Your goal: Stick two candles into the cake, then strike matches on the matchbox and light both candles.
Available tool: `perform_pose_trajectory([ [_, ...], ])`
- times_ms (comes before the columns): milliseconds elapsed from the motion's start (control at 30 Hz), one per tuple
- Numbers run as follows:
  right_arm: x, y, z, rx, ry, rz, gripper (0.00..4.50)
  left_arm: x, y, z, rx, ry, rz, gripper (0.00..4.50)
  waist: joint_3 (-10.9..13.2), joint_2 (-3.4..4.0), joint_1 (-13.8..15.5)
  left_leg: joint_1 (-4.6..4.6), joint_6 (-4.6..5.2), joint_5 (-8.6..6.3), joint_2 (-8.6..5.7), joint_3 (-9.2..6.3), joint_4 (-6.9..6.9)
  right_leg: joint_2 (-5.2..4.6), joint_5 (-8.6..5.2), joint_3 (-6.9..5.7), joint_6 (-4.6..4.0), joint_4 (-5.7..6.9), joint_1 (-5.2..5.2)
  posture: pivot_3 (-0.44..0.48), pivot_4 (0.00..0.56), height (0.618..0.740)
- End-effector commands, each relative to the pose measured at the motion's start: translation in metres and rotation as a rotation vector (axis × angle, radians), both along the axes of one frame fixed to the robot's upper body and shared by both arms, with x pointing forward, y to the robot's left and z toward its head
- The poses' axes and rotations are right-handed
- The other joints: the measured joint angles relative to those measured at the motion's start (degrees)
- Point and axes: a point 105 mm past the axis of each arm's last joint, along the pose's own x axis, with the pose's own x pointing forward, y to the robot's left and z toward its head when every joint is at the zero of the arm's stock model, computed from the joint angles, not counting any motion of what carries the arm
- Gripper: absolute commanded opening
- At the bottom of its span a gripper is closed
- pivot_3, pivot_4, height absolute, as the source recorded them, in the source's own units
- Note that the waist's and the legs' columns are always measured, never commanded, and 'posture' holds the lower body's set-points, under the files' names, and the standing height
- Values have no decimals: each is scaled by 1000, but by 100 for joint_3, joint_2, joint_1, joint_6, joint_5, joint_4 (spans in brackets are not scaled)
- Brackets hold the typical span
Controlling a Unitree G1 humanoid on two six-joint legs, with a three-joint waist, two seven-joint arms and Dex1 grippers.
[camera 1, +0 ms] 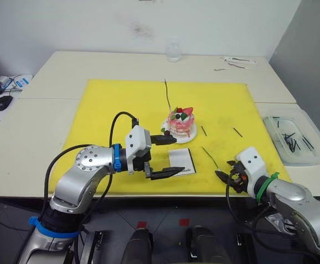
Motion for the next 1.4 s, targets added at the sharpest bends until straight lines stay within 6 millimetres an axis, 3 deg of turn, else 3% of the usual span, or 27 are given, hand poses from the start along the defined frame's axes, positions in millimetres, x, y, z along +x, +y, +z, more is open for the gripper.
perform_pose_trajectory([
  [33,0,-1,1,-2,-4,-16,1424,-4,-5,6,-11,-48,-32,4500,0,0,1,0,0,0,0,0,0,0,0,0,0,0,0,0,150,740],
  [167,3,-5,8,9,-22,-26,22,-3,-8,9,-25,-53,-37,4500,0,0,1,0,0,0,-1,1,2,-1,0,2,0,-1,2,0,150,740],
  [267,0,-16,23,3,-25,2,22,-4,-10,8,-27,-52,-47,4500,0,1,3,-1,0,0,-1,0,2,-1,0,2,0,-1,2,0,150,740],
  [500,1,-72,51,-143,-52,87,22,-7,-18,7,-37,-53,-92,4500,1,1,11,-6,1,0,-4,0,1,-2,0,-2,1,-8,0,0,150,740],
  [600,-5,-99,40,-162,4,139,22,-9,-24,7,-55,-49,-103,4500,1,1,29,-6,1,0,-5,1,0,-2,-1,-2,1,-11,2,0,150,740],
  [800,-1,-119,27,-205,35,167,22,-12,-28,10,-73,-39,-108,4500,1,2,-23,0,1,0,-5,6,1,-2,0,4,2,-4,3,0,150,740],
  [933,-4,-125,30,-232,77,201,1031,-16,-30,9,-76,-33,-111,4500,0,4,-28,4,1,0,-4,6,1,0,0,5,2,1,4,0,150,740],
  [1133,-2,-122,50,-400,148,274,3244,-25,-38,17,-44,-47,-175,4500,1,4,-29,3,1,0,-5,8,3,-1,0,5,2,-1,5,0,150,740],
  [1267,2,-113,62,-397,261,240,3244,-31,-46,24,-11,-71,-234,4500,2,9,-32,4,1,0,-3,7,4,-1,0,4,1,1,3,0,150,740],
  [1400,9,-110,63,-362,366,157,3244,-31,-52,27,-4,-79,-244,4500,3,8,-27,1,0,-1,-4,7,6,-2,0,4,1,-4,4,0,150,740],
])
